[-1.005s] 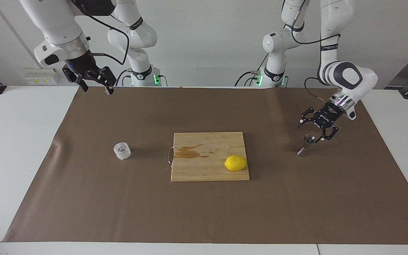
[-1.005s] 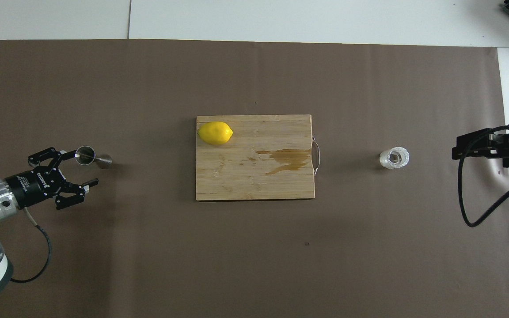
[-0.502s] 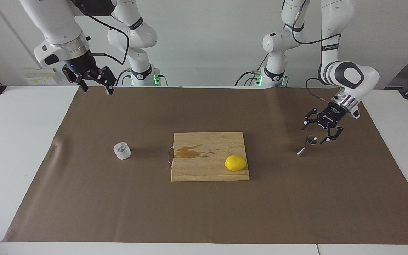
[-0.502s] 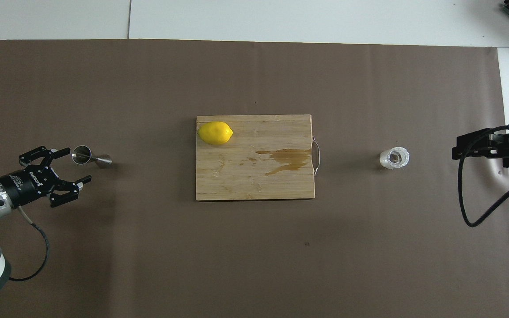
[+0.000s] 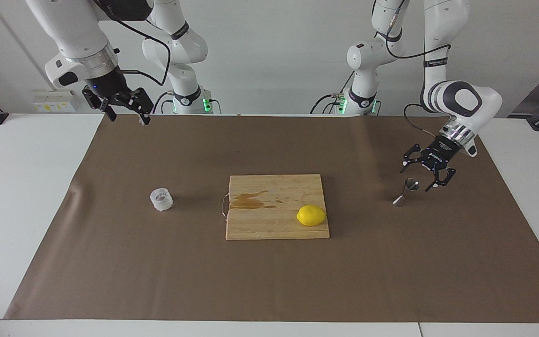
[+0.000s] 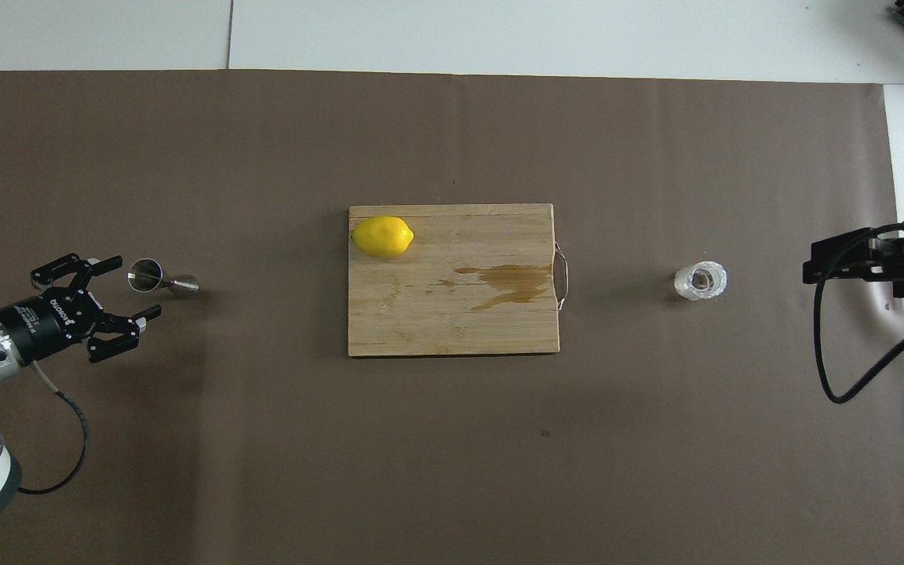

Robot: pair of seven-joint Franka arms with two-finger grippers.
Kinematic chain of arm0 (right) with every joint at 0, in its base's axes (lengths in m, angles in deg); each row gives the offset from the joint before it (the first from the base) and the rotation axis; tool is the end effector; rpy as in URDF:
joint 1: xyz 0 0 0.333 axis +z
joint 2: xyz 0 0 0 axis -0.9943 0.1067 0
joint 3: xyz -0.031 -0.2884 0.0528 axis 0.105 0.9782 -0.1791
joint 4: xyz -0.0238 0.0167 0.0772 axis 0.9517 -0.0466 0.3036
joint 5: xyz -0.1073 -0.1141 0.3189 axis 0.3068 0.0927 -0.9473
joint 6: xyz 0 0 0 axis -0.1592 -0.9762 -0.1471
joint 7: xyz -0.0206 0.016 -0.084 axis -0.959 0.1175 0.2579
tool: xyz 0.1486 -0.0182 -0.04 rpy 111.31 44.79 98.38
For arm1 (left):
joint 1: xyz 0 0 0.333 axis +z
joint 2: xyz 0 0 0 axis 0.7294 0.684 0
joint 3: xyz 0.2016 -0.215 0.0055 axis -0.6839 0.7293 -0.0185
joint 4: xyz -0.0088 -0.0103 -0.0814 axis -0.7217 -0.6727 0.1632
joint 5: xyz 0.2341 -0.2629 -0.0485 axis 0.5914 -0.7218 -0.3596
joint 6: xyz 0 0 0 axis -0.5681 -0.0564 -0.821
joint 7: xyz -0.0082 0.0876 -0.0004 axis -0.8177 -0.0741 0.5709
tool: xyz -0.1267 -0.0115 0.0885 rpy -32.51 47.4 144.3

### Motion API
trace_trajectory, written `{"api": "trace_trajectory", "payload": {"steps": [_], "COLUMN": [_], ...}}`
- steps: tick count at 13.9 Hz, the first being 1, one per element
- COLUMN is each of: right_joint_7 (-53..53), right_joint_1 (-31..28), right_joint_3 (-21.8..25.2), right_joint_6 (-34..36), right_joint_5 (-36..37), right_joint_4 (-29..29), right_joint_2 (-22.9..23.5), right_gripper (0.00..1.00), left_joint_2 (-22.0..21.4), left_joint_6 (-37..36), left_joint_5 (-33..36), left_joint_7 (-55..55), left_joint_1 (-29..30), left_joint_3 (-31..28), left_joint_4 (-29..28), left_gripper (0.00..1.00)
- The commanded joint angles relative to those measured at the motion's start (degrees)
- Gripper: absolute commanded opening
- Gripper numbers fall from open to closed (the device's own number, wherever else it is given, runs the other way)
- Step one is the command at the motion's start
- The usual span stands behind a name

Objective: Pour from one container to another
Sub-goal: 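Close the left gripper around the small metal cup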

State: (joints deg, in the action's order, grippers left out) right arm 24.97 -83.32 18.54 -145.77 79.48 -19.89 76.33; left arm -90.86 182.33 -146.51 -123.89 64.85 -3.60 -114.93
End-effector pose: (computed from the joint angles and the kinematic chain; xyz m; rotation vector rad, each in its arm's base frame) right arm 0.4928 0.0050 0.5597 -3.1006 0.2553 0.0560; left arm 0.4823 0.0482 0.3109 0.9957 2.0550 -0.5130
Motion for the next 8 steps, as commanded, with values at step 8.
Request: {"api": "trace_trajectory", "payload": {"steps": [8], "right_joint_7": [1.2], "right_joint_1": [-0.6], "right_joint_3": [-0.2], "right_joint_6": [0.5], "right_joint_5": [-1.3], "right_joint_4": [-0.6], "right_joint_2": [-0.9], "right_gripper": [1.0], "left_joint_2": [1.7], "left_joint_6": [3.9], "left_joint_5": [-2.5], "left_joint_7": [1.1], "left_joint_1": [-3.2], "left_joint_3": [-0.3], "left_joint_4": [1.4], "left_gripper": [1.0]}}
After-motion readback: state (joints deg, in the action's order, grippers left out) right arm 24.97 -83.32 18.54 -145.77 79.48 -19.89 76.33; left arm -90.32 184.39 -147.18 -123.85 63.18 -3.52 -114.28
